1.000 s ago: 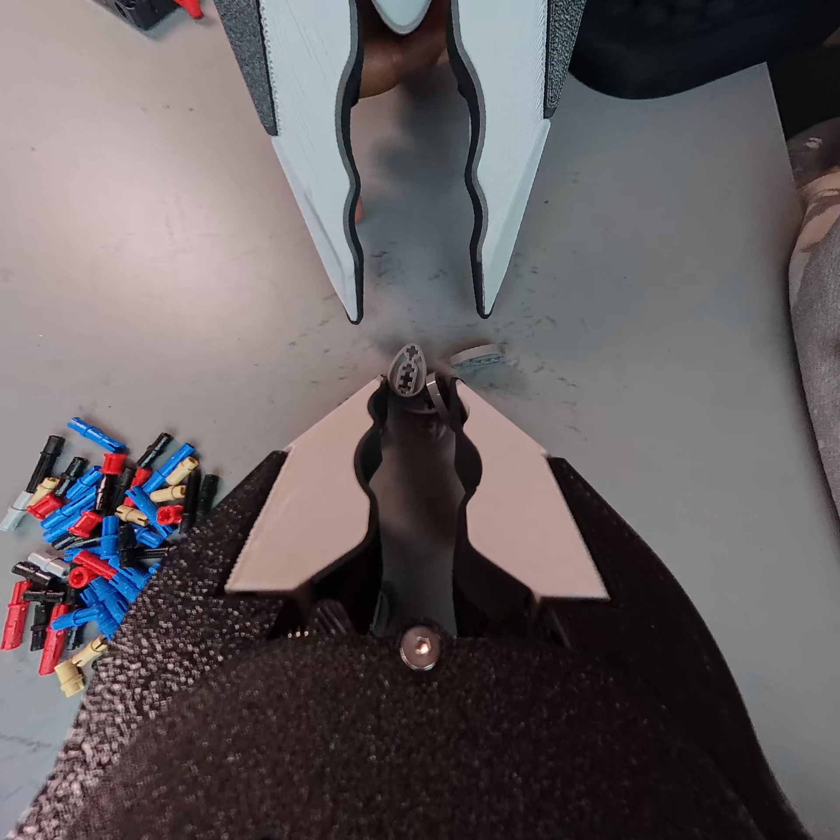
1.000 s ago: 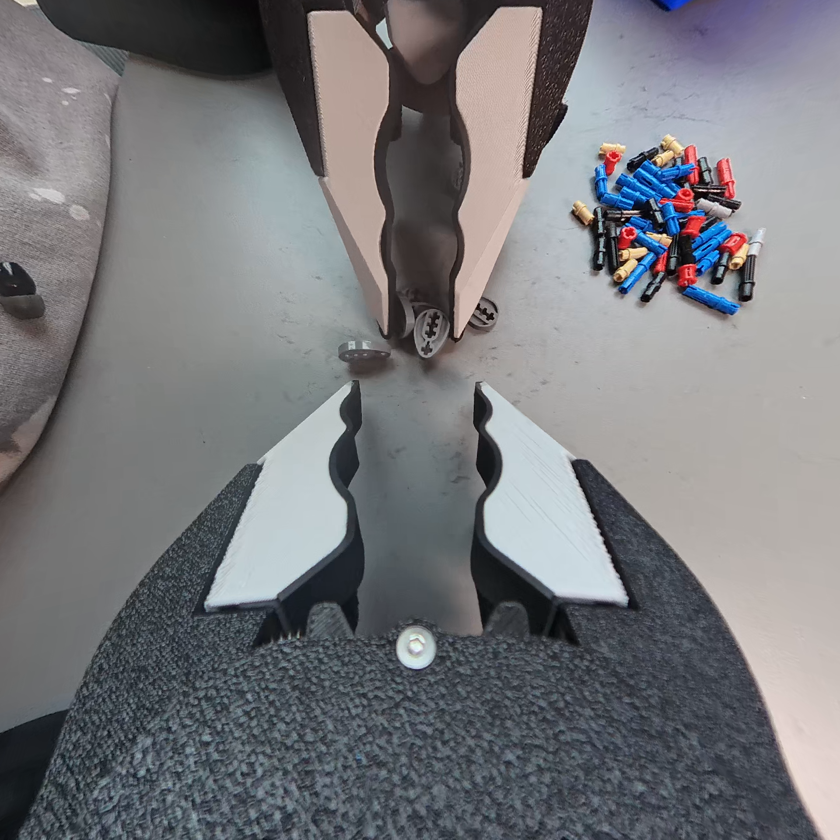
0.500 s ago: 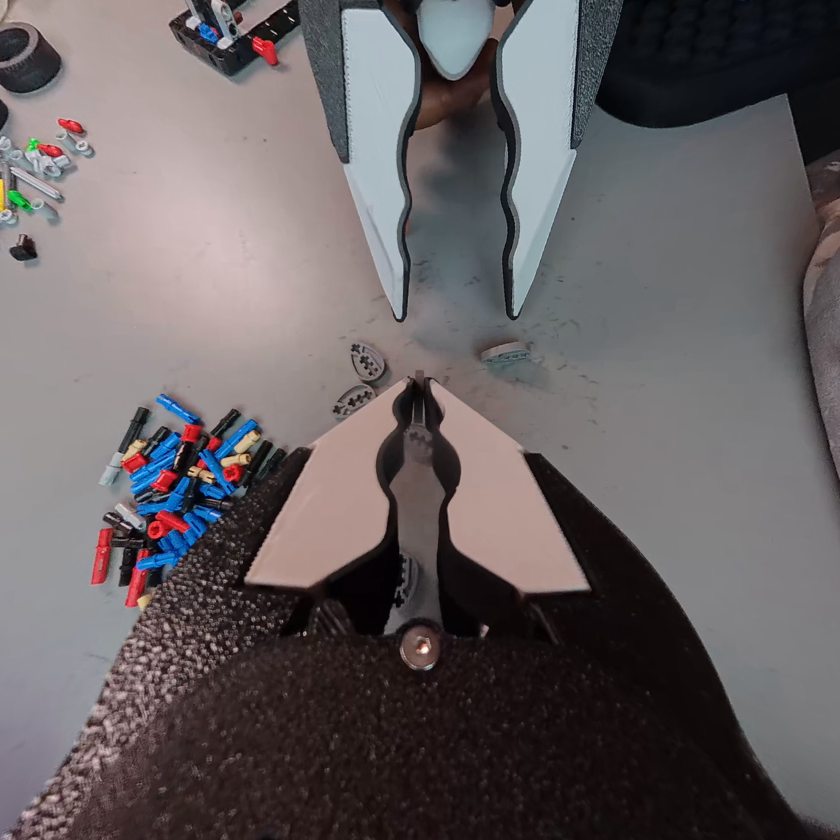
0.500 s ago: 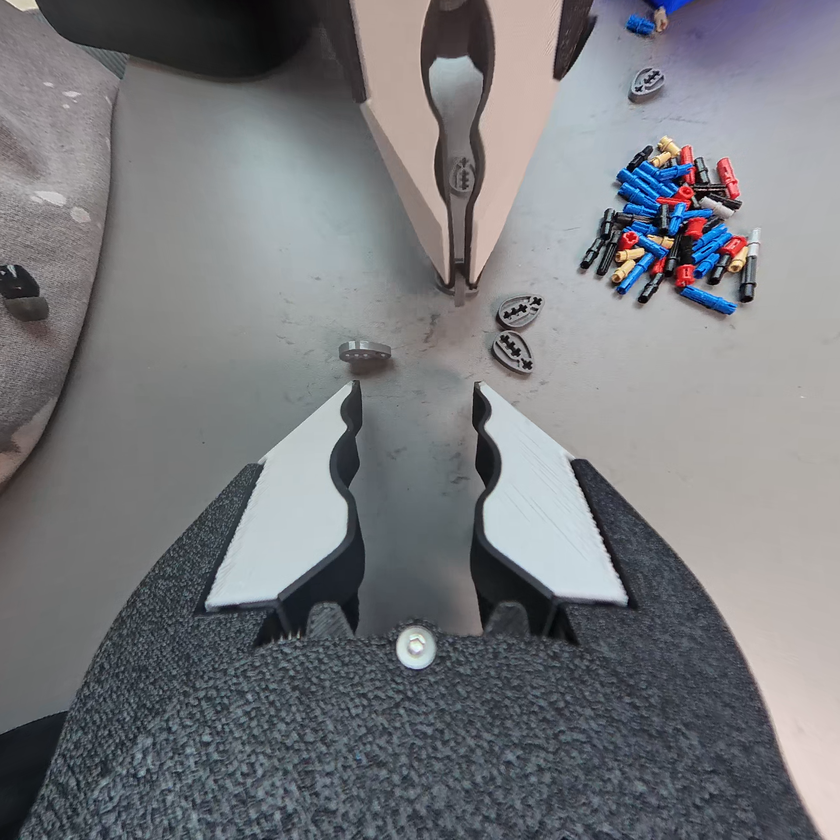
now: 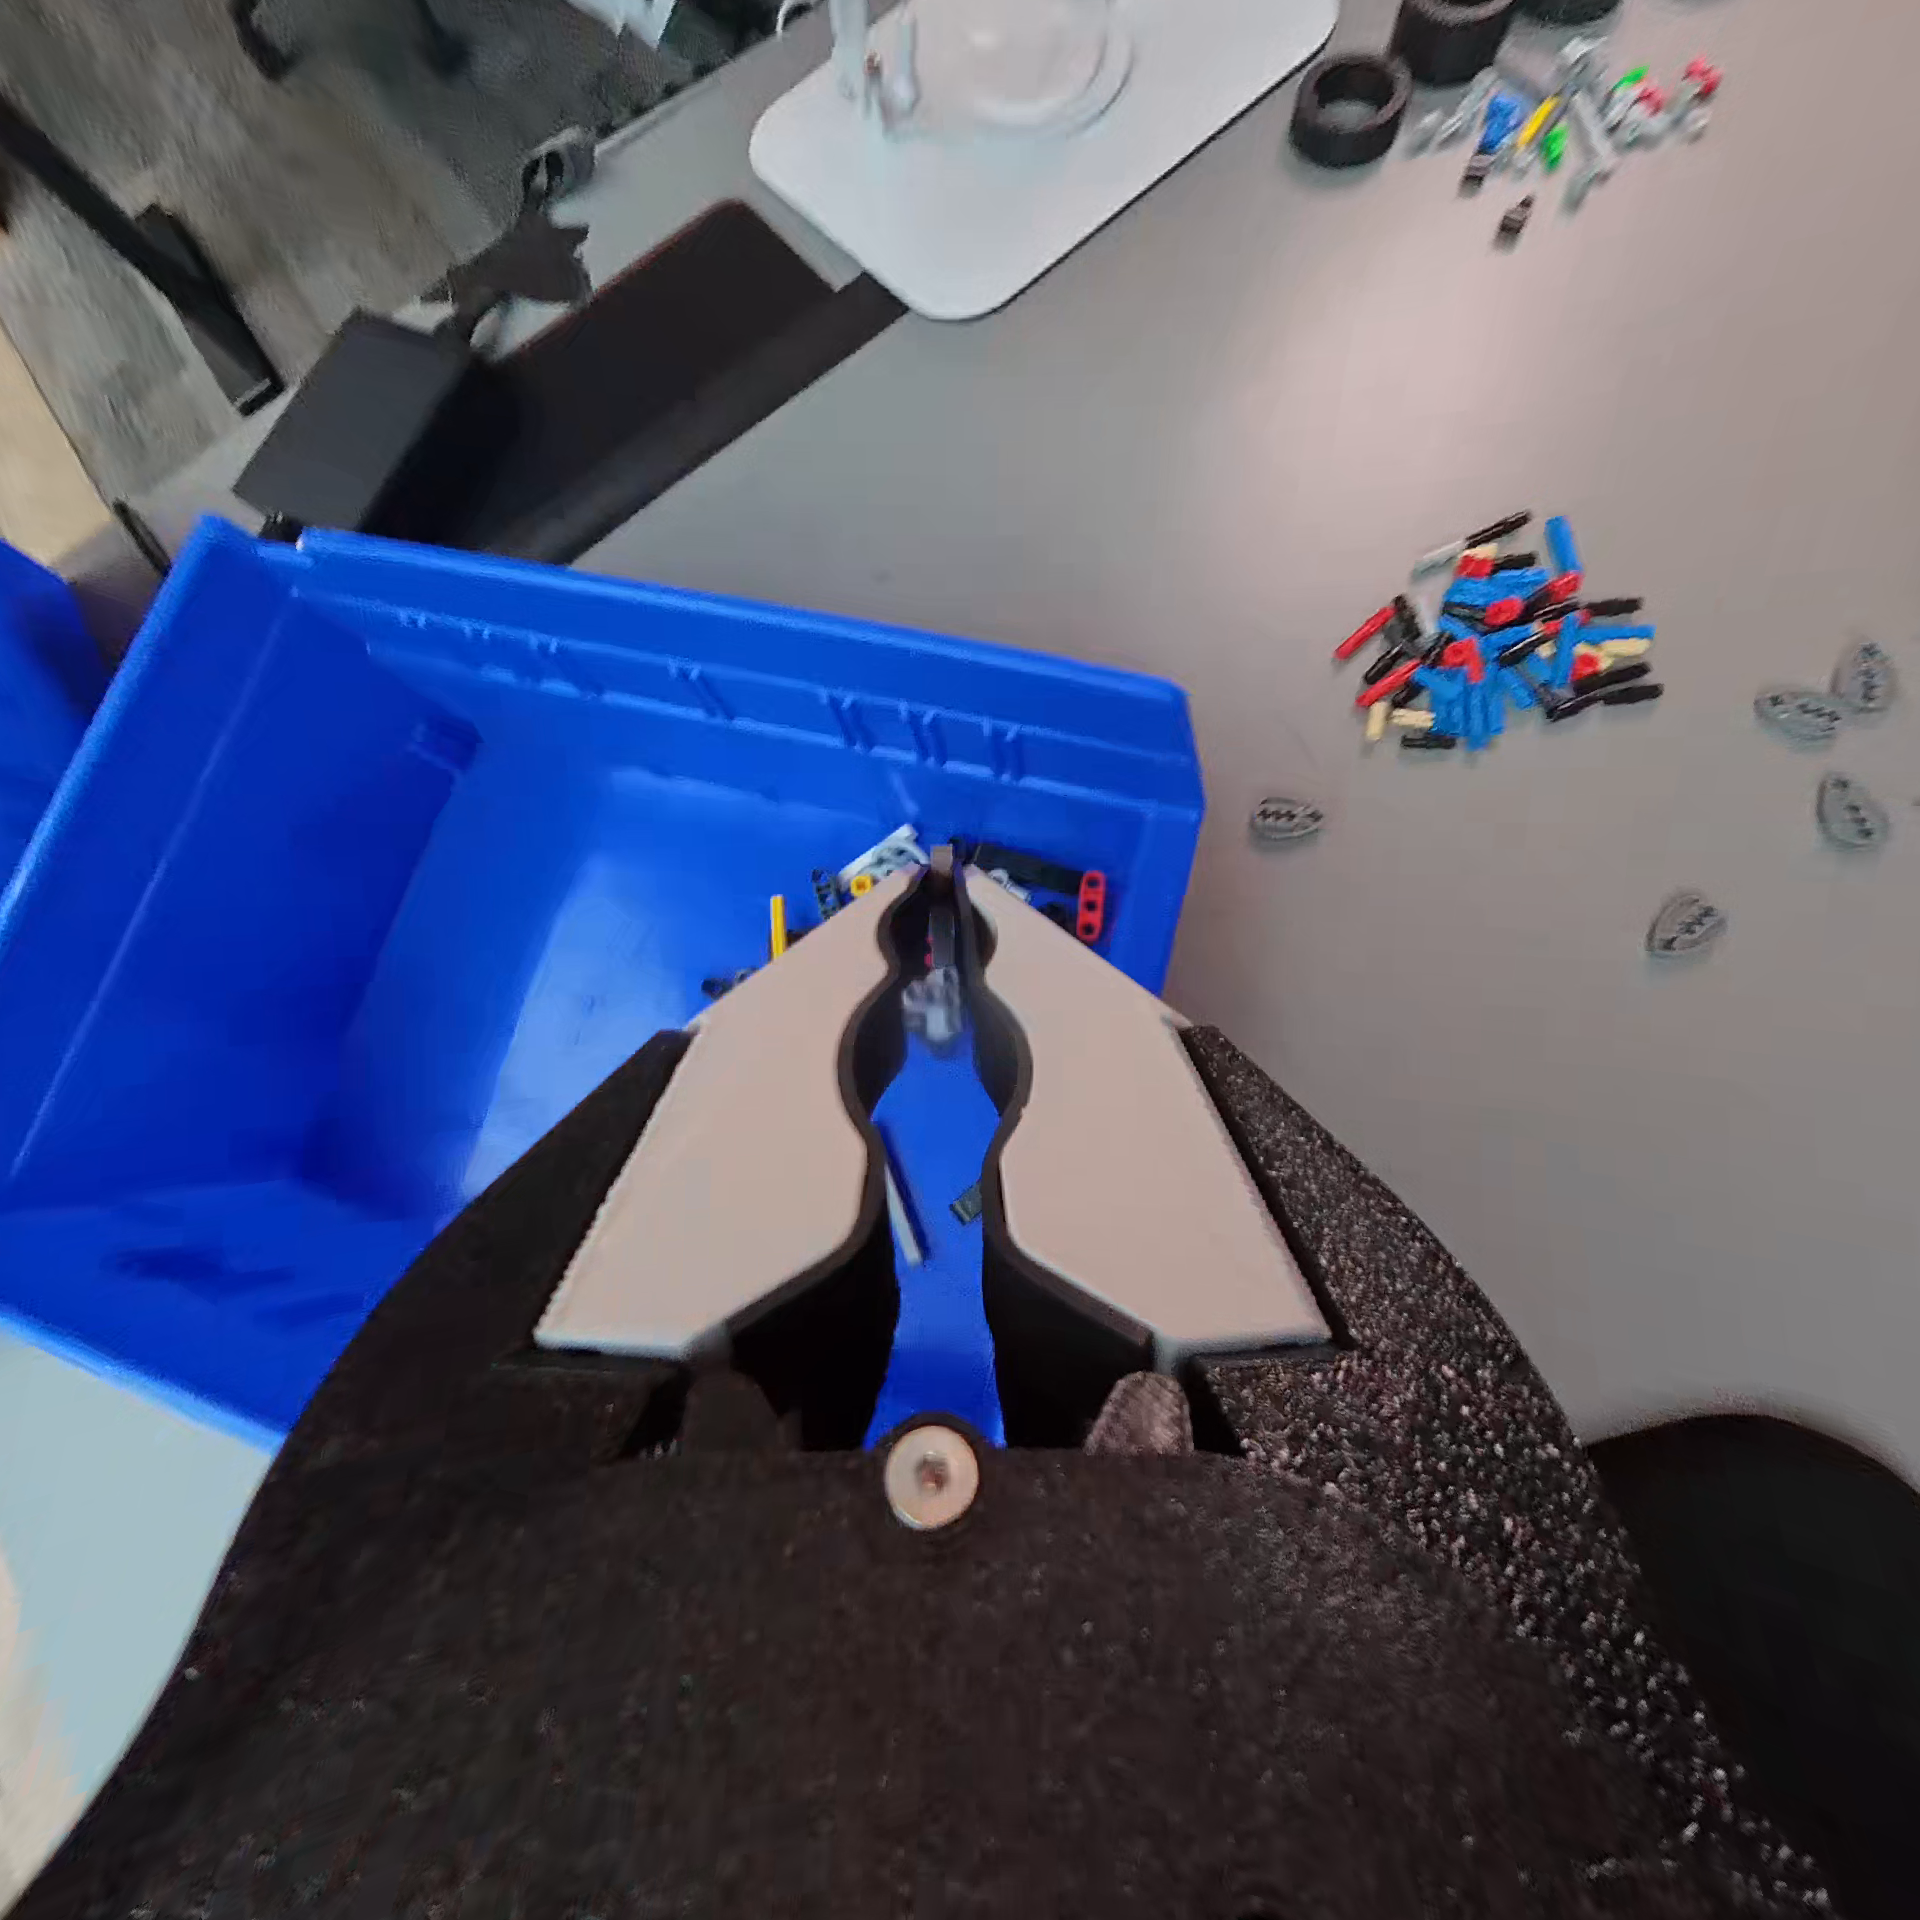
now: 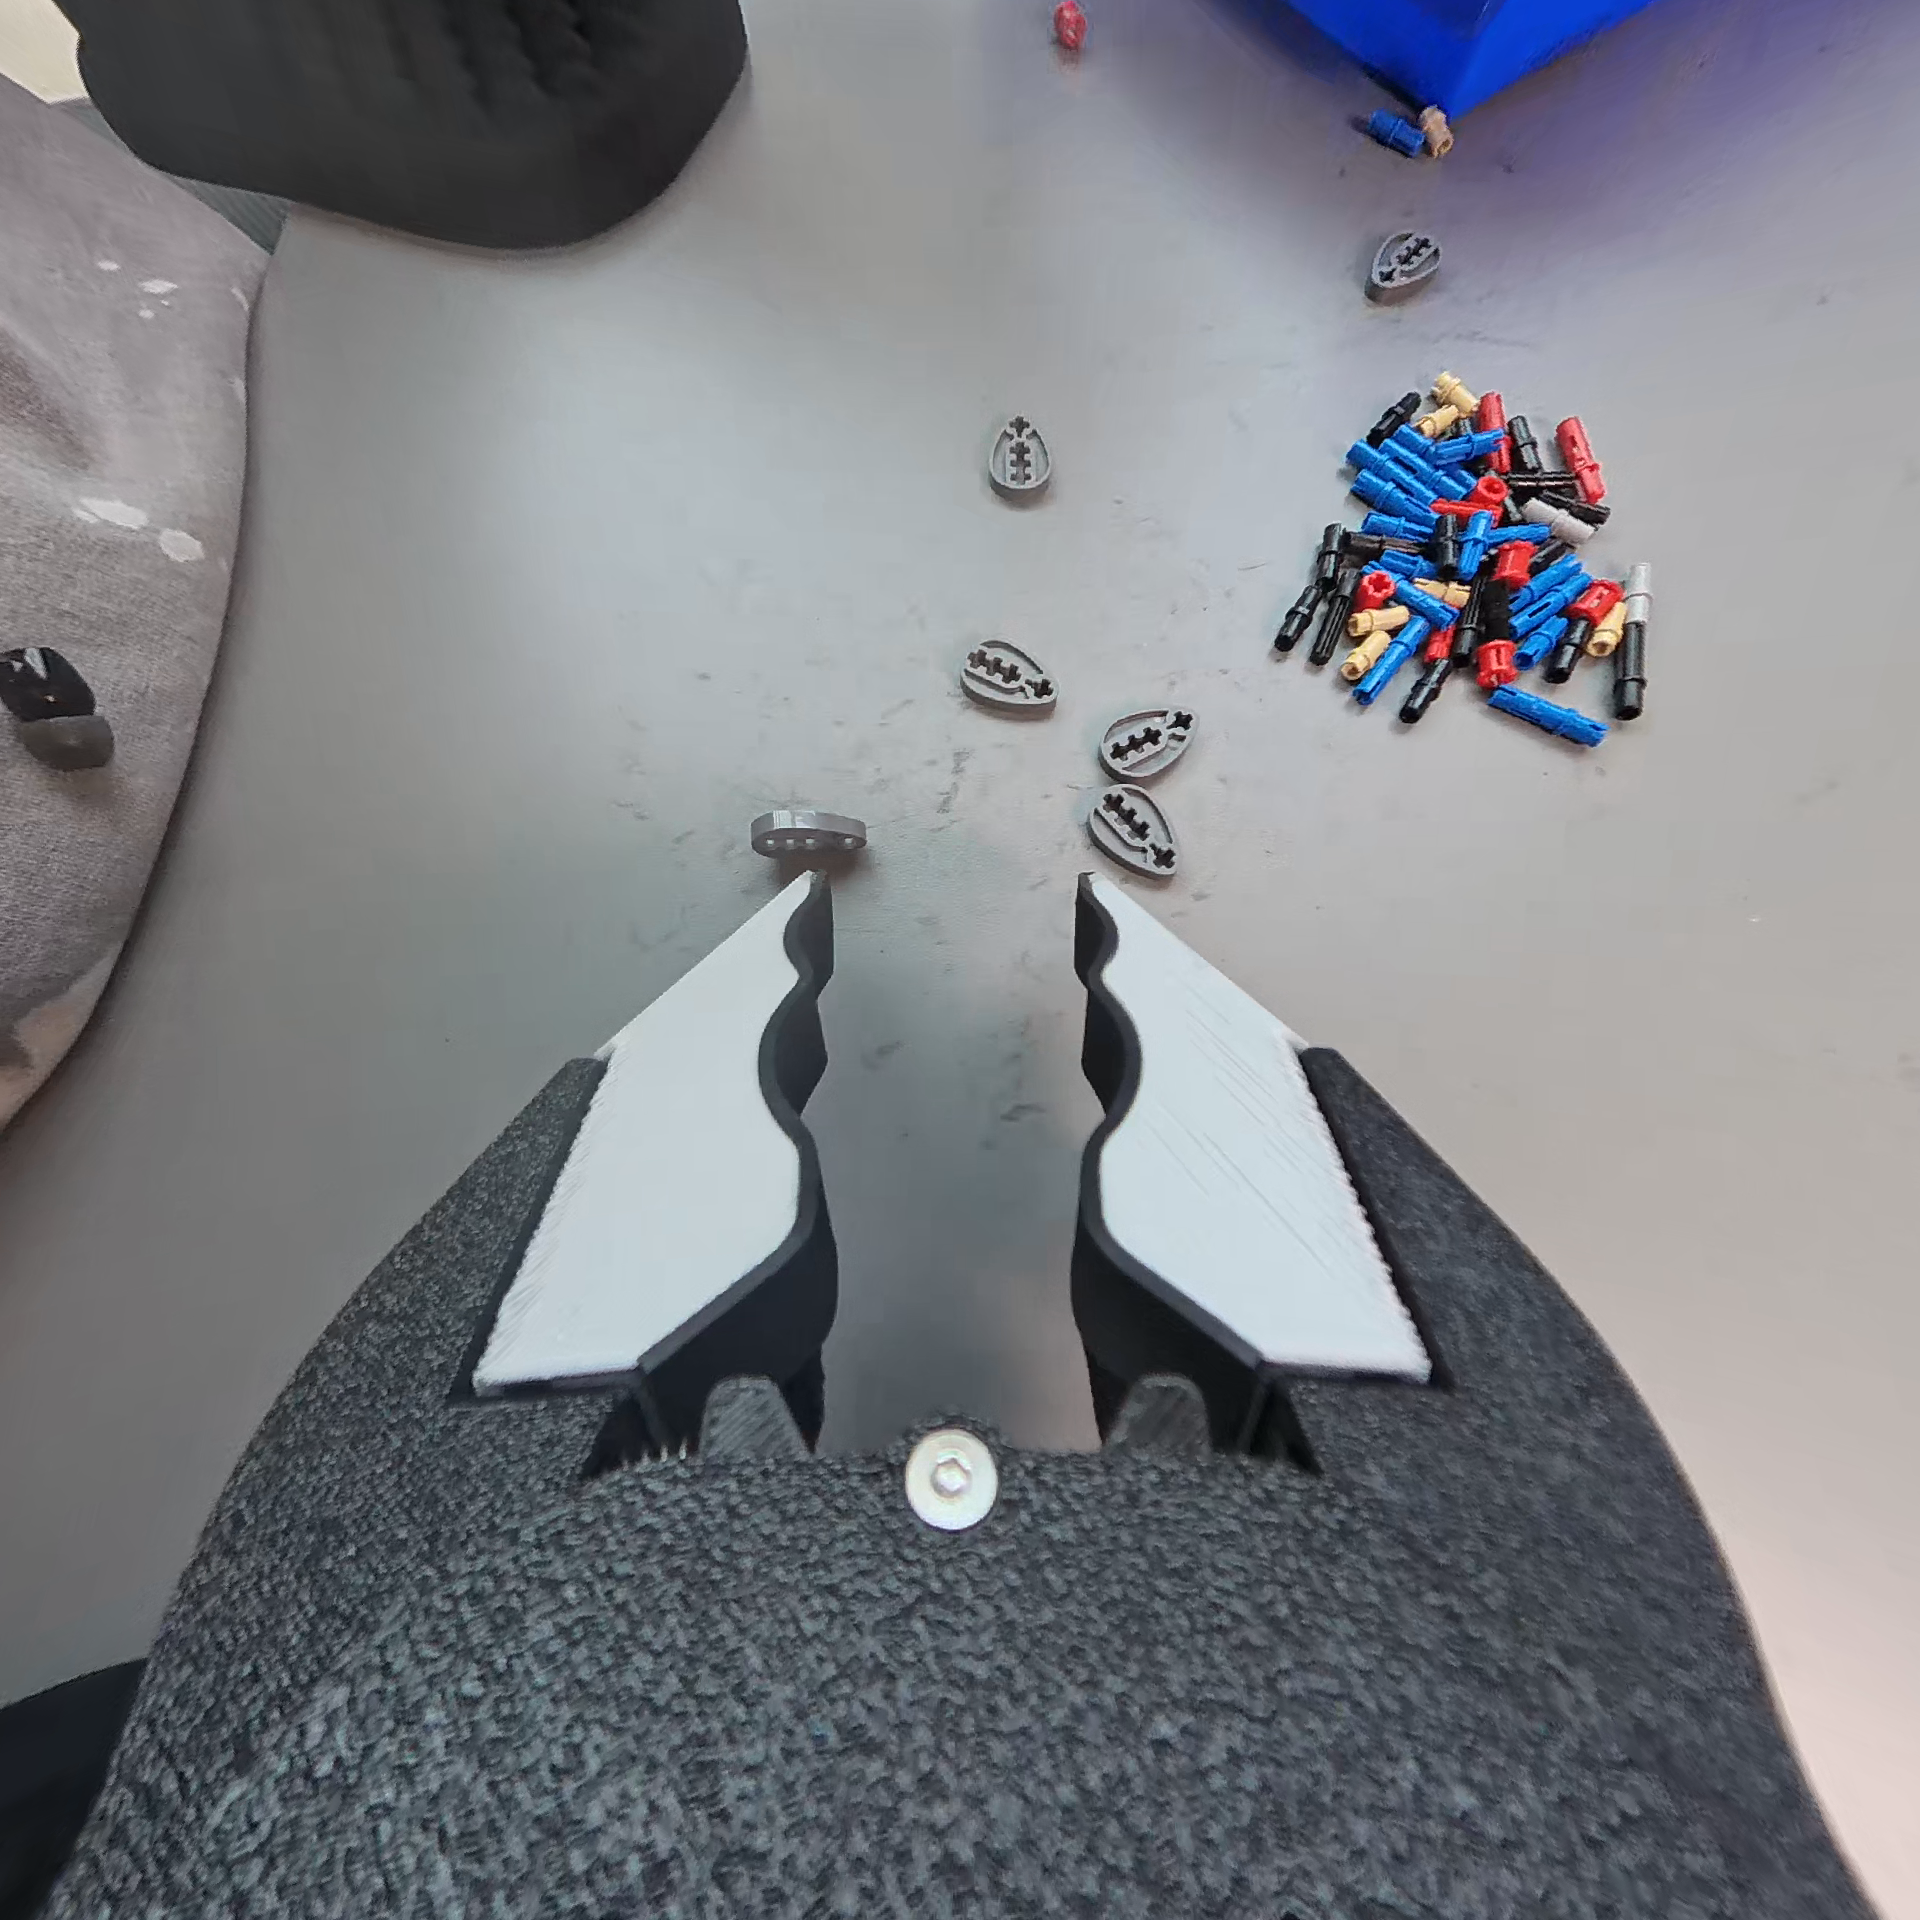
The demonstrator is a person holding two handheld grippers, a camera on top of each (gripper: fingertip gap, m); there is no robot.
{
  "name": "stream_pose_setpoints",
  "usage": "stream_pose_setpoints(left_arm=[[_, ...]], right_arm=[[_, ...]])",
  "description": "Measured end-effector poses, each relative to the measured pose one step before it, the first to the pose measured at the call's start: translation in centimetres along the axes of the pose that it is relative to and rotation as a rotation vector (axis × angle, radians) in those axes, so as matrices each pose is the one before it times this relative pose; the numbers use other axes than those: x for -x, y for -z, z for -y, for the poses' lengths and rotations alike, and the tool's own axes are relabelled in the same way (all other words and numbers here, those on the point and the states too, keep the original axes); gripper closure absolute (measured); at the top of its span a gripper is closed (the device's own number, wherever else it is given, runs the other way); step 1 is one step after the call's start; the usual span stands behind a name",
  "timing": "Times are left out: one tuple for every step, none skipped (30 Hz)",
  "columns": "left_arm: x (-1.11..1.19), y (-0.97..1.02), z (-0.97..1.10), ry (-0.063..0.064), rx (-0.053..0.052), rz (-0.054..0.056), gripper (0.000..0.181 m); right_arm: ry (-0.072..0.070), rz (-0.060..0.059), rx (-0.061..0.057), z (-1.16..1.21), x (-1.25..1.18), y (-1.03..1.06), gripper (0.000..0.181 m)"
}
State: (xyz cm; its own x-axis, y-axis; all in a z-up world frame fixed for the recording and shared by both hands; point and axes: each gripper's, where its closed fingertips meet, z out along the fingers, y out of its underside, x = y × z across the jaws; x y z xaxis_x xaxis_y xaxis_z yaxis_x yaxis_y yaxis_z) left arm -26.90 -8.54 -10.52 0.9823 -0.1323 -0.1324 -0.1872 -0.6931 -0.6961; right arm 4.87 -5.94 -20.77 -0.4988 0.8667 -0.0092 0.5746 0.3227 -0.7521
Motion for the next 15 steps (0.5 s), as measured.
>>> stream_pose_setpoints(left_arm=[[0.521, -0.384, -0.973, 0.0136, 0.0449, 0.0077, 0.177], [0.24, -0.411, -0.76, 0.0046, 0.041, 0.0025, 0.174], [0.135, -0.338, -0.328, -0.0054, 0.0215, 0.0052, 0.164], [-0.006, -0.21, 0.09, -0.0107, 0.0032, 0.0011, 0.156], [-0.028, -0.104, 0.352, -0.0071, -0.006, -0.0024, 0.154], [0.046, -0.037, 0.506, -0.0024, -0.0088, -0.0004, 0.153], [0.132, -0.034, 0.53, -0.002, -0.0057, 0.0014, 0.152], [0.21, -0.027, 0.543, -0.003, -0.0046, 0.0059, 0.151], [0.283, -0.021, 0.637, -0.0038, -0.0098, 0.0095, 0.15], [0.222, -0.048, 0.726, -0.0038, -0.0151, 0.0055, 0.149], [0.176, -0.102, 0.832, -0.0038, -0.0199, 0.0001, 0.149], [0.179, -0.181, 0.959, -0.0036, -0.0248, -0.0027, 0.149], [0.173, -0.29, 1.018, -0.0041, -0.022, -0.0092, 0.149], [0.197, -0.444, 1.038, -0.0042, -0.0133, -0.0151, 0.149], [0.314, -0.589, 1.058, -0.0032, -0.0022, -0.0166, 0.149]], right_arm=[[-0.0012, -0.0007, 0.0004, -0.02, 0.0, 0.019, 0.135], [0.0001, -0.0015, 0.0, -0.019, -0.012, 0.006, 0.135], [0.0002, -0.0005, -0.0009, -0.011, -0.011, 0.021, 0.135], [-0.0013, 0.0004, -0.0012, -0.003, -0.019, 0.03, 0.135], [-0.0017, -0.0003, -0.0022, 0.017, -0.049, 0.031, 0.135], [-0.0019, 0.0, -0.0028, 0.002, -0.047, 0.024, 0.135], [-0.0018, -0.0004, -0.0021, -0.02, -0.048, 0.029, 0.135], [-0.0013, -0.0002, -0.0013, -0.038, -0.045, 0.041, 0.135], [-0.0012, -0.0009, -0.0007, -0.053, -0.054, 0.039, 0.135], [-0.0013, -0.0023, -0.0011, -0.04, -0.077, 0.059, 0.135], [-0.0016, -0.0033, -0.0018, -0.026, -0.097, 0.065, 0.135], [-0.0019, -0.0034, -0.0031, 0.011, -0.107, 0.049, 0.135], [-0.0023, -0.0029, -0.0043, 0.047, -0.107, 0.033, 0.135], [-0.0023, 0.0003, -0.0042, 0.035, -0.05, 0.001, 0.136], [-0.0013, 0.0026, -0.0022, 0.021, -0.005, -0.034, 0.136]])
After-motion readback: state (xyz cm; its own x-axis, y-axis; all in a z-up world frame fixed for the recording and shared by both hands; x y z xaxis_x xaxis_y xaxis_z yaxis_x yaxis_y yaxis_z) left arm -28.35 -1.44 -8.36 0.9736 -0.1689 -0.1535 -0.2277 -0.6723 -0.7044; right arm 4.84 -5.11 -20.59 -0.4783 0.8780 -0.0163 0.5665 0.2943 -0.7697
